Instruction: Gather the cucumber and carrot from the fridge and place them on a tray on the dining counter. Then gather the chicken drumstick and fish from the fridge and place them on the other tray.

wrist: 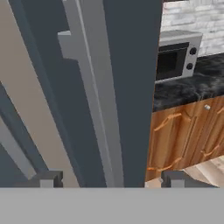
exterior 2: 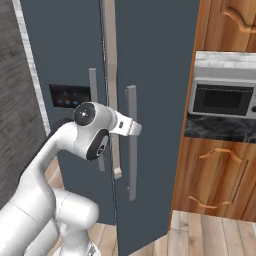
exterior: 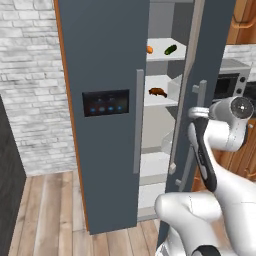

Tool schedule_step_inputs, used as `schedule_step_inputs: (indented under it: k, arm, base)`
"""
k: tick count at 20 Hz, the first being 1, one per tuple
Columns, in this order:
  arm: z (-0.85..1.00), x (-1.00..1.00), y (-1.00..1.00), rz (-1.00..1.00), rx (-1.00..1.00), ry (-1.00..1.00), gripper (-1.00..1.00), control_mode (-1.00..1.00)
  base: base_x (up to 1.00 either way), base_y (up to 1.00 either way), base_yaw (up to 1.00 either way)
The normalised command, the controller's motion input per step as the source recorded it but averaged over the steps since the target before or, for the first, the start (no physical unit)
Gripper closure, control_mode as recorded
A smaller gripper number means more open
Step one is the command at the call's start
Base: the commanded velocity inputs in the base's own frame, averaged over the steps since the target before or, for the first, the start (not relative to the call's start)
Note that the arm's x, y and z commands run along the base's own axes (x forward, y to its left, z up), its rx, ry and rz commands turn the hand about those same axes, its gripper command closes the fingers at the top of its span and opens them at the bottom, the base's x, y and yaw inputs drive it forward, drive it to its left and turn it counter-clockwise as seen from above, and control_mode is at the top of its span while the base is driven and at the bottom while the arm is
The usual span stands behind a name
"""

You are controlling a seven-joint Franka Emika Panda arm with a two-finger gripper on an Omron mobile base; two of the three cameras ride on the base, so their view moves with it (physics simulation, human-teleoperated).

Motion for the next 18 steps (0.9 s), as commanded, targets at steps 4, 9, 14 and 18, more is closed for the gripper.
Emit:
schedule_step_inputs:
  k: [4,9,14,18]
  arm:
    - [0.27,-0.25,0.83,0.12,-0.19,0.01,-1.0,-1.0]
    - [0.15,0.02,1.0,0.17,-0.27,0.01,-1.0,-1.0]
    - [0.14,0.29,0.92,0.15,-0.16,0.09,-1.0,-1.0]
    - [0.0,0.74,0.58,0.06,-0.05,0.17,-1.0,-1.0]
  base:
    - [0.0,0.0,0.0]
    - [0.0,0.0,0.0]
    - [0.0,0.0,0.0]
    - [0.0,0.0,0.0]
